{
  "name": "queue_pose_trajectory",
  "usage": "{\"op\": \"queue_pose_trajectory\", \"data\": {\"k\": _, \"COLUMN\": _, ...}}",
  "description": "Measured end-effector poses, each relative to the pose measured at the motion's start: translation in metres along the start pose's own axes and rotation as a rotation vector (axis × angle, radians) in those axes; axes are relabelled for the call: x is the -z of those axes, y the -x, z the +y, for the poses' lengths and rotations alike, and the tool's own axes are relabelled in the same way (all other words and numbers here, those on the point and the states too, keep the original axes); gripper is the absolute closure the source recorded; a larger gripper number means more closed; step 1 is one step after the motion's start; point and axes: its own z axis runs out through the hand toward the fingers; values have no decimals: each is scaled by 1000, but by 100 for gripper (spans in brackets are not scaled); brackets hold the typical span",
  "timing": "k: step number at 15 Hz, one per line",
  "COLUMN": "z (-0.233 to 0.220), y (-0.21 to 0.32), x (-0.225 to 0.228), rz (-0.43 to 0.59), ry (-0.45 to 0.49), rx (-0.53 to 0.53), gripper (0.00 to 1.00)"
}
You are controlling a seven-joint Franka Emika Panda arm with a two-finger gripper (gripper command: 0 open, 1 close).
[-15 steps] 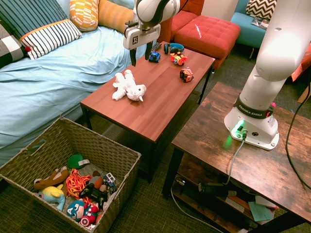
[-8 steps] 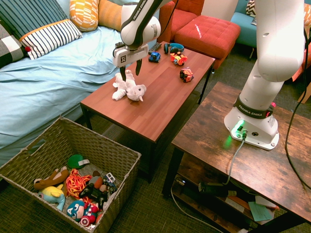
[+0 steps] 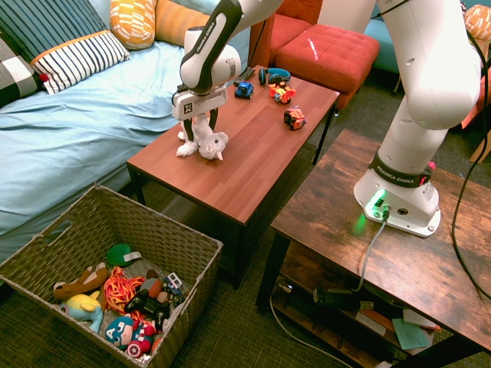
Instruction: Put the stuffed toy in the basket
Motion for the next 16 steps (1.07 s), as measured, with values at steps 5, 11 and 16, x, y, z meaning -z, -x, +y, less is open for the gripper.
{"op": "queue_pose_trajectory", "data": {"k": 5, "z": 1, "y": 0, "x": -4, "rz": -2, "ry": 4, "rx": -5, "gripper": 100}}
{"op": "queue_pose_trajectory", "data": {"k": 11, "z": 1, "y": -6, "x": -1, "rz": -8, "ry": -13, "rx": 7, "gripper": 100}}
{"op": "queue_pose_trajectory", "data": {"k": 16, "z": -31, "y": 4, "x": 32, "rz": 17, "ry": -66, "rx": 80, "gripper": 100}}
